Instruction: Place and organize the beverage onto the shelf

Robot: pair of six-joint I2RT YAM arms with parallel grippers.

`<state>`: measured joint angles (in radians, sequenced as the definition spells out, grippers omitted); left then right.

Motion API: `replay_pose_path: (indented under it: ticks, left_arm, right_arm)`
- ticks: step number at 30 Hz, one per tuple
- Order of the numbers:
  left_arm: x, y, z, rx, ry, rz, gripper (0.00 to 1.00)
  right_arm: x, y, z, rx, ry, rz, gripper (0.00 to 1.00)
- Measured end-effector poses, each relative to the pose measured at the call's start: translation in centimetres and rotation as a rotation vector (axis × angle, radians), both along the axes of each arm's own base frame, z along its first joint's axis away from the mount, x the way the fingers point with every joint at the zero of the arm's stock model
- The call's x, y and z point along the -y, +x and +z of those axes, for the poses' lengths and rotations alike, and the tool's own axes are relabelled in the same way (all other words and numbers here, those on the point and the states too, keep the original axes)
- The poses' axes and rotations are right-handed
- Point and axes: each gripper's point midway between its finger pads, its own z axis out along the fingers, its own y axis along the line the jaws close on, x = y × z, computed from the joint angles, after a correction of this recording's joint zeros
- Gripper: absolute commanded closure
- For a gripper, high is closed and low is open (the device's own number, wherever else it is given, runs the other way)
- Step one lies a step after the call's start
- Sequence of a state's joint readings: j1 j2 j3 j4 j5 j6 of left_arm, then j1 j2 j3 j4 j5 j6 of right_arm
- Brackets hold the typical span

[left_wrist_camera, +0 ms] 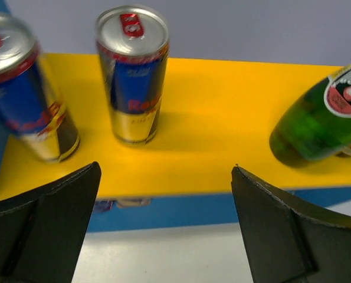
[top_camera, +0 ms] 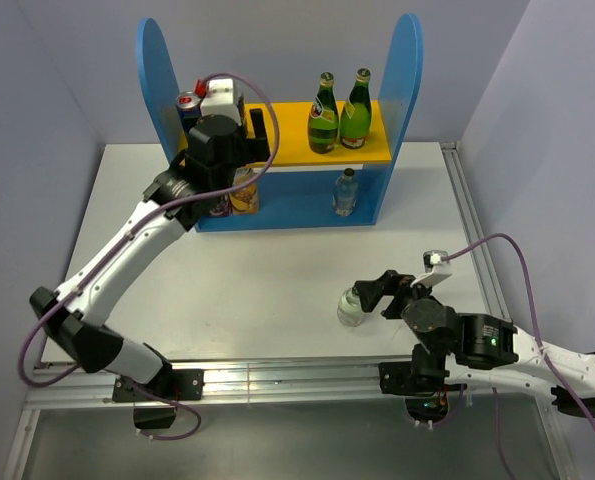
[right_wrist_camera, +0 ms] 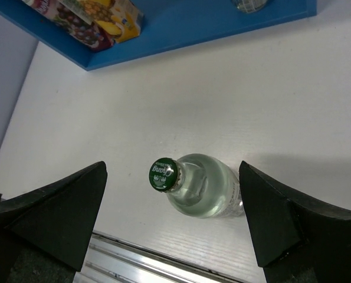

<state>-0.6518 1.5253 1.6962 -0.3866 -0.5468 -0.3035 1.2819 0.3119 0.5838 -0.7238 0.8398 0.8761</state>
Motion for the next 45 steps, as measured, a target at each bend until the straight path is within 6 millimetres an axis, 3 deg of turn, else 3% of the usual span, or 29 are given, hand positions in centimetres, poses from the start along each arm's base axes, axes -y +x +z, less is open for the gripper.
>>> replay_pose_path:
  ticks: [3,7,10,13,16,25,38,45]
  left_arm:
    - [-0.4,-2.9,0.4,0.008,-0.011,0.0,0.01]
    - [0.6,-7.1,-0.6,-0.014,-0.017,-0.049,0.01]
    - [0.6,-10.0,-3.3,-0.059,-0.017,-0.088,0.01]
    - [-1.0,-12.1,-6.6,-0.113,-0.003,-0.086,0.01]
    - [-2.6,-13.7,-8.7,-0.145,-0.004,-0.077,0.01]
    - [-4.9,-15.9,-11.1,-0.174,-0.039,-0.064,0.01]
    - [-5.2,-17.4,-11.4,-0.182,-0.088,-0.083,0.01]
    - [-6.7,-18.5,-11.8,-0.2,-0.069,-0.067,0.01]
  right_arm:
    - [-0.1,-0.1,-0.8,-0.043,-0.02,-0.019,0.0]
    - [-0.8,-0.5,-2.8,-0.131,-0.051,-0.039,0.0]
    - [-1.4,-1.3,-3.8,-0.177,-0.047,-0.035,0.0]
    - [-2.2,-2.1,-4.3,-0.206,-0.015,-0.018,0.0]
    - [-3.1,-2.7,-5.0,-0.227,-0.028,-0.002,0.0]
    - [-4.7,-3.9,-9.6,-0.278,-0.21,-0.058,0.0]
    - [-3.8,-2.4,-13.3,-0.215,-0.337,-0.243,0.0]
    - [-3.1,-0.4,-13.7,-0.127,-0.364,-0.332,0.02]
